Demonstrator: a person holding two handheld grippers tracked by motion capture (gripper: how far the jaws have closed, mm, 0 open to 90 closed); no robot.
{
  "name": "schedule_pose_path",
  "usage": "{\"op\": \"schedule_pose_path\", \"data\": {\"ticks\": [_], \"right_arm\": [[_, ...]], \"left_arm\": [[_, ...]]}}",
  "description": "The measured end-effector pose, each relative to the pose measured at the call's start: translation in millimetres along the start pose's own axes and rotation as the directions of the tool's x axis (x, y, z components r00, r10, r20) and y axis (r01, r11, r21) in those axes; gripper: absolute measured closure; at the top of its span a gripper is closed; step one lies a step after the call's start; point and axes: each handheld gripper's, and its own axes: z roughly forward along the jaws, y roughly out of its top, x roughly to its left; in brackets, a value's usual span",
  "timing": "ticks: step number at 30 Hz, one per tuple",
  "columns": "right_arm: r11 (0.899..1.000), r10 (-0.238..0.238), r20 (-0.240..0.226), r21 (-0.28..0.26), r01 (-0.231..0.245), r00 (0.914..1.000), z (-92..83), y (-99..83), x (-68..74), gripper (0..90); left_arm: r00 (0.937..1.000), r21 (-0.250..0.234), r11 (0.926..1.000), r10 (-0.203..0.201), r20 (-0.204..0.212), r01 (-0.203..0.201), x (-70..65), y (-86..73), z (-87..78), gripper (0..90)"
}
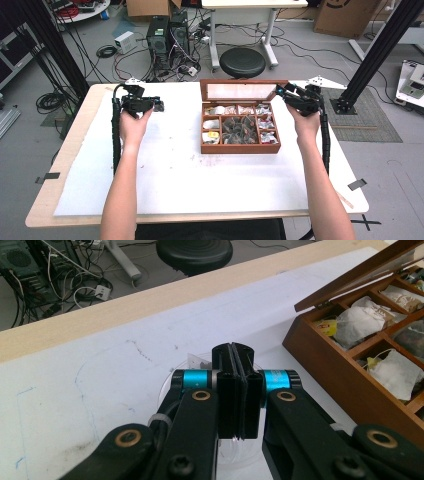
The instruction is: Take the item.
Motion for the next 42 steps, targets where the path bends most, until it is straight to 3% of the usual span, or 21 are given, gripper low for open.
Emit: {"op": "schedule_pose_path", "data": {"ticks": [9,19,27,34,42], "right_arm": [[1.000,0.000,0.001,0.000,0.000,1.0000,0.0,-0.1,0.2,54.8],[1.000,-0.001,0.002,0.000,0.001,1.0000,-0.1,-0.1,0.3,54.8],[1.000,0.000,0.001,0.000,0.000,1.0000,-0.2,-0.1,0.4,54.8],[1.000,-0.002,0.001,0.002,0.002,1.0000,-0.4,-0.1,0.3,54.8],[1.000,-0.001,0.000,0.002,0.001,1.0000,-0.8,-0.5,0.6,54.8]], "left_arm": [[0.9997,0.018,0.9996,0.023,-0.007,-0.022,-3.6,-1.5,-1.3,88.0],[0.9996,0.024,0.9996,0.018,-0.020,-0.018,-5.1,-1.7,1.2,80.2],[0.9987,-0.004,0.9994,0.034,-0.038,-0.034,-9.4,1.1,-2.9,58.3],[0.9994,-0.044,0.9984,0.035,0.003,-0.035,-15.2,2.5,-12.0,47.1],[0.9968,-0.098,0.9928,0.072,0.037,-0.068,-29.9,-2.2,-21.5,41.3]]}}
